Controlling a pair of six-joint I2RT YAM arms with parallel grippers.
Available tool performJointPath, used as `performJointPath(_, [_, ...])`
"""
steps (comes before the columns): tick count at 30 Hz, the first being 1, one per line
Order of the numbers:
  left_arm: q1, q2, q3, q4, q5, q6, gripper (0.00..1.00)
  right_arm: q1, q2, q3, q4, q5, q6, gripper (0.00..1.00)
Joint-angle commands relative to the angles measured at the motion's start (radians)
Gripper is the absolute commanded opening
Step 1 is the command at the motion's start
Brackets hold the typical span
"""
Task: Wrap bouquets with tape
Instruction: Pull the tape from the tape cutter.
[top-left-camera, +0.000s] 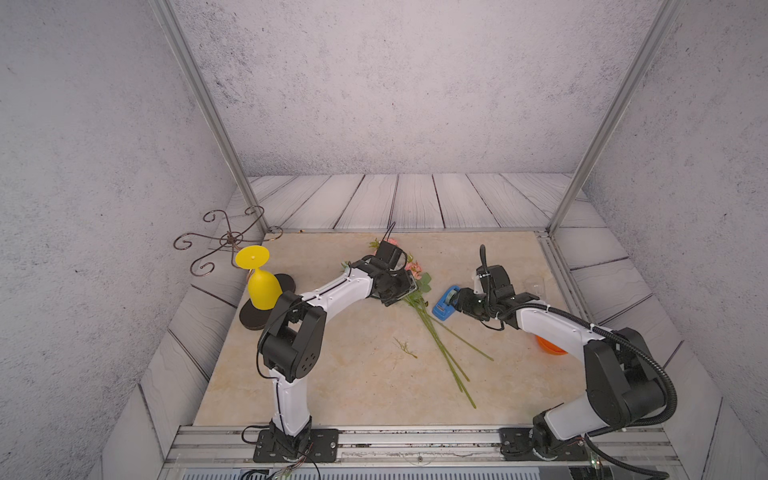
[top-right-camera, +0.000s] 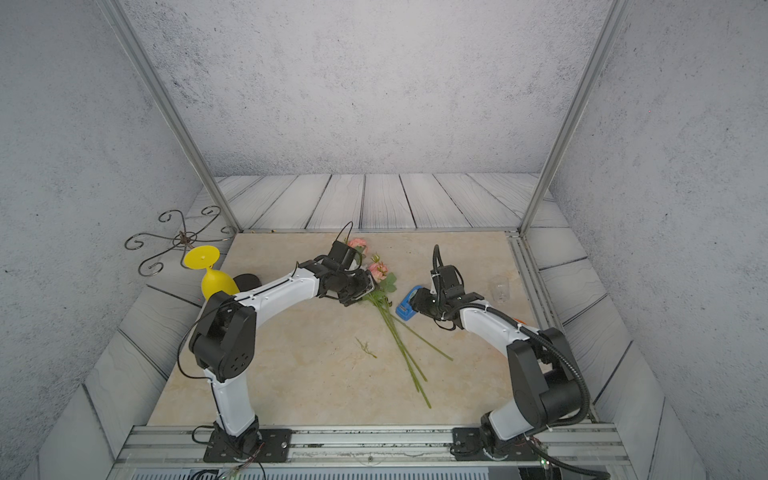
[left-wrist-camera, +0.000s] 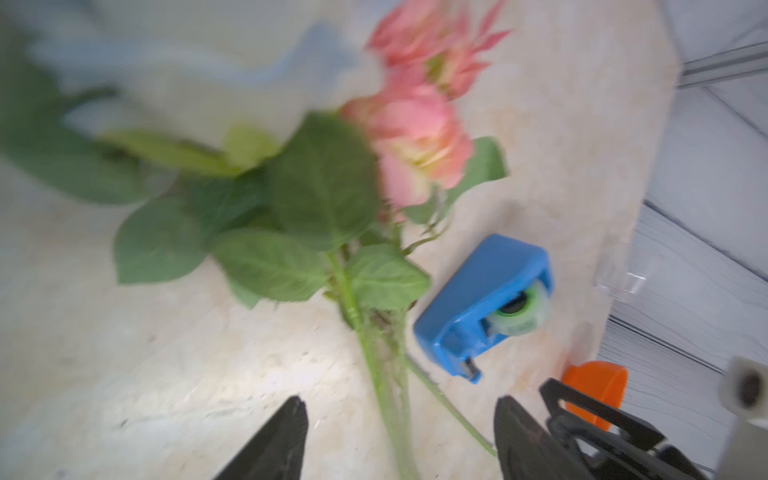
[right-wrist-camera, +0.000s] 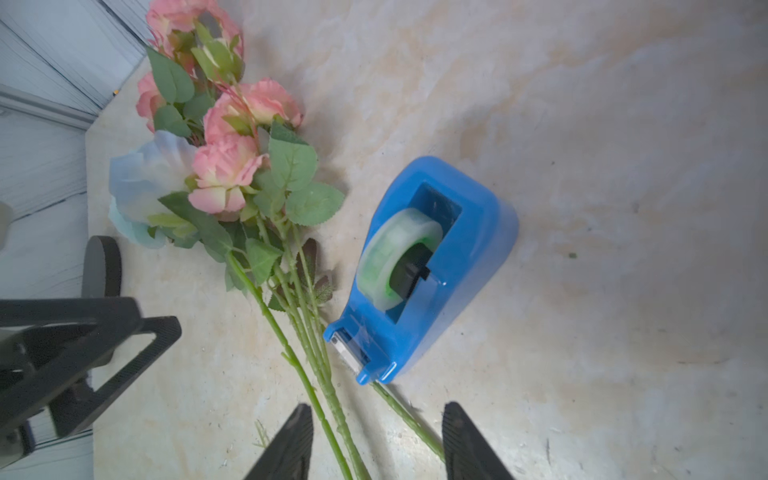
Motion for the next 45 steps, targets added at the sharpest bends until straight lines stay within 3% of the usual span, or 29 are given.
performJointPath(1, [0.011, 0.058, 0.162, -0.125, 0.119, 0.349, 0.61, -0.004, 0.041, -0.001, 0.127, 0.017, 0.135, 0.47])
performJointPath(3, [0.009, 0.119, 0.267, -0.250, 0.126, 0.469, 0.60, -0.003, 0.068, -0.019, 0.175, 0.023, 0.177, 0.43])
performJointPath(7, [0.011, 0.186, 0.352, -0.380, 0.100, 0.544, 0.57, -0.003, 0.105, -0.026, 0.227, 0.019, 0.199, 0.41])
performJointPath(14, [-0.032, 0.224, 0.335, -0.388, 0.060, 0.550, 0.56, 0.000, 0.135, -0.074, 0.286, 0.020, 0.266, 0.37])
performJointPath(29, [-0.080, 0.310, 0.408, -0.368, -0.004, 0.496, 0.49, 0.006, 0.199, -0.053, 0.349, -0.028, 0.272, 0.29])
performJointPath(35, [-0.085, 0.363, 0.478, -0.367, -0.028, 0.489, 0.44, 0.011, 0.100, -0.090, 0.281, -0.001, 0.251, 0.30])
performJointPath(45, [-0.094, 0.427, 0.526, -0.364, -0.012, 0.506, 0.38, 0.011, 0.189, -0.027, 0.340, -0.058, 0.281, 0.33])
